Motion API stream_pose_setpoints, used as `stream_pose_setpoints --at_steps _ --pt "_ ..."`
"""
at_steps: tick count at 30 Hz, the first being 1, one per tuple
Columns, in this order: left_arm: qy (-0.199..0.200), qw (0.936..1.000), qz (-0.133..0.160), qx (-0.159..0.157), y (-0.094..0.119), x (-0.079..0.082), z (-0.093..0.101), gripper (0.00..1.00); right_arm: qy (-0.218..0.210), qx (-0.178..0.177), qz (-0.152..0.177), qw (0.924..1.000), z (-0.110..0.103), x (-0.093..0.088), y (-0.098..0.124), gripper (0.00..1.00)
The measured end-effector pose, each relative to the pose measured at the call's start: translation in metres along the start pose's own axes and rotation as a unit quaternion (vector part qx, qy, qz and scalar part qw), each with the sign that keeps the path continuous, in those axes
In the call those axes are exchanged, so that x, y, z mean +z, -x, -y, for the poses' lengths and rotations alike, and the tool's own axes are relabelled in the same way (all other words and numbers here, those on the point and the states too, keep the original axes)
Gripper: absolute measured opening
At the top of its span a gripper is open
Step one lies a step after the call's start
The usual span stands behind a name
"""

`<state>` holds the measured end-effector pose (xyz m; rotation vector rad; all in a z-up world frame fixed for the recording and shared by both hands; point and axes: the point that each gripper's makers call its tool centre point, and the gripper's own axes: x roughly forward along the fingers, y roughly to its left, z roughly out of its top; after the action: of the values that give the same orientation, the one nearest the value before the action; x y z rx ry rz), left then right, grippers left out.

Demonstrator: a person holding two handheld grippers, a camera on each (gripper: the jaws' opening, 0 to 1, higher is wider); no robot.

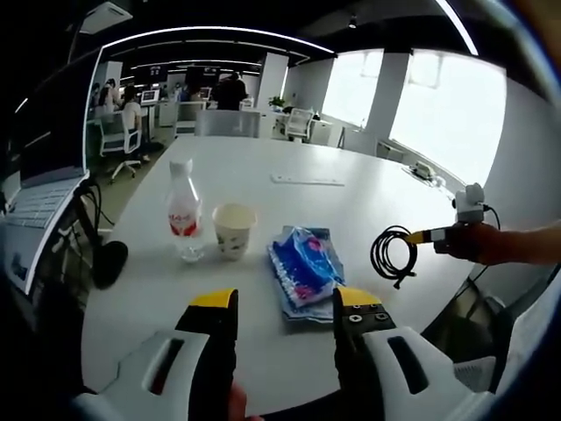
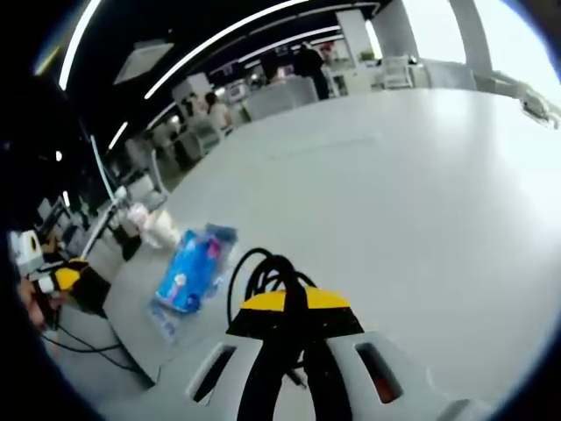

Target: Arrange the tabletop items into an orderly group along one side of the table until the central work area is clear of visible clutter.

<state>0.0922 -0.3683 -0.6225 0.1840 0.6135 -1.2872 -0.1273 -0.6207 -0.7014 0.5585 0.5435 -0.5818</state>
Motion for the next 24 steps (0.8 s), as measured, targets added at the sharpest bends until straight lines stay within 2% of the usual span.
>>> stream_pose_setpoints --at_steps 10,24 --pt "0.001 1.0000 0.001 0.006 0.002 0.001 -0.002 0.42 -0.001 0.003 -0.010 0.9999 0.003 -0.003 -0.004 0.02" --pt "0.003 0.9999 0.002 0.010 0.002 0.002 -0.003 0.42 -0.002 -0.012 -0.027 0.9996 0.020 -0.010 -0.013 0.02"
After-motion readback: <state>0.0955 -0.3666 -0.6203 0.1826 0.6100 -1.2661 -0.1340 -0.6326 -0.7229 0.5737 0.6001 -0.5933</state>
